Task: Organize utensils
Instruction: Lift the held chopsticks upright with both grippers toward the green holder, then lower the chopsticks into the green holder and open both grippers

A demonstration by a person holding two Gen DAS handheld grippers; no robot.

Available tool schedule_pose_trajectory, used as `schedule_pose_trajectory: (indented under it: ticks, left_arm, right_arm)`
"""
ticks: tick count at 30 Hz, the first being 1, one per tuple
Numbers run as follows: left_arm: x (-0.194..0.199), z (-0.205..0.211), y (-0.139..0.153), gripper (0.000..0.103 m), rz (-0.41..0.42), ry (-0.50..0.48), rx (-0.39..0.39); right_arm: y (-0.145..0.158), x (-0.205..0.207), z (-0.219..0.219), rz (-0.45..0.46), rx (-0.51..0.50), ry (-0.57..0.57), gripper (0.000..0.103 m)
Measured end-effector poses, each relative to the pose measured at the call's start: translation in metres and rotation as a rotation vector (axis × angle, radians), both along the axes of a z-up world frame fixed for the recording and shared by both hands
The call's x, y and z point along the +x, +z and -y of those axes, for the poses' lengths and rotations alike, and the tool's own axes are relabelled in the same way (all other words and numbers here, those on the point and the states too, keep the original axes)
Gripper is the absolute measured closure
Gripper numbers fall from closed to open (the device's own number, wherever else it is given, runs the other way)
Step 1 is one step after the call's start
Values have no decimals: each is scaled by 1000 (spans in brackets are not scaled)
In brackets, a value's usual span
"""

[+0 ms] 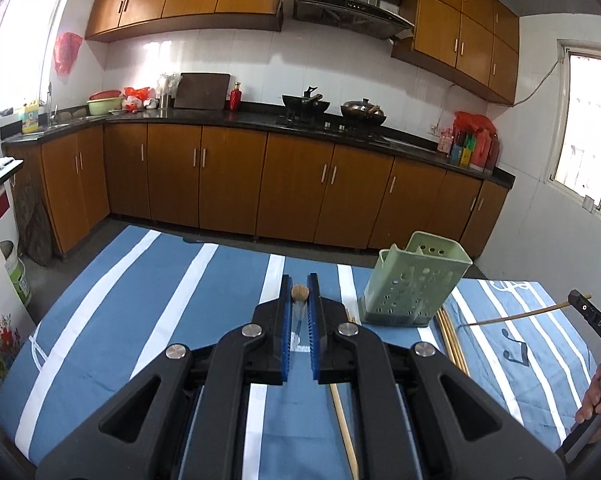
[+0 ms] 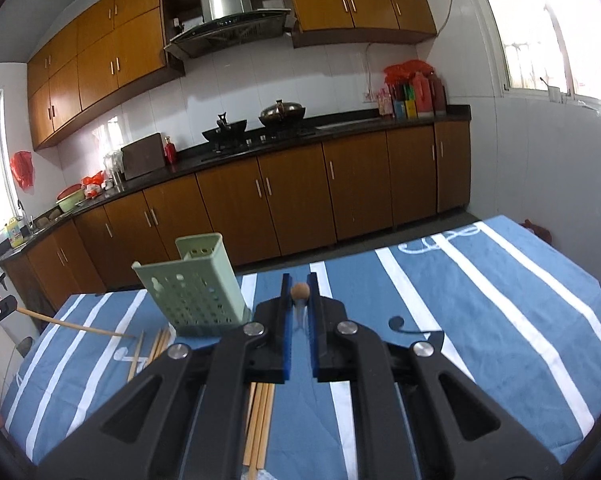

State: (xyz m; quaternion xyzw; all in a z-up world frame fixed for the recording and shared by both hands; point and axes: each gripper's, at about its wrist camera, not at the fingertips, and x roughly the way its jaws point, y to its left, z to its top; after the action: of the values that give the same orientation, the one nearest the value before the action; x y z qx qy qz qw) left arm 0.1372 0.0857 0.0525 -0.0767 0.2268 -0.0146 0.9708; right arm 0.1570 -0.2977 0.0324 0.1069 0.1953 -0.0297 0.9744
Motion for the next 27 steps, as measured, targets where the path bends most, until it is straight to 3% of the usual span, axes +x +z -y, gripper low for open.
schedule_pose_trajectory:
  ticks: [17,21,27]
  left_arm:
    - [6,-8,23,95,41,19,3]
    - [8,-8,41,96,72,17,13]
    - [13,5,95,96,191,-11,9]
  right_arm:
    - [38,14,-6,60,-47,-6,95]
    - [65,17,-3,109,-60,-4,95]
    - [131,18,-1,245,-5,28,95]
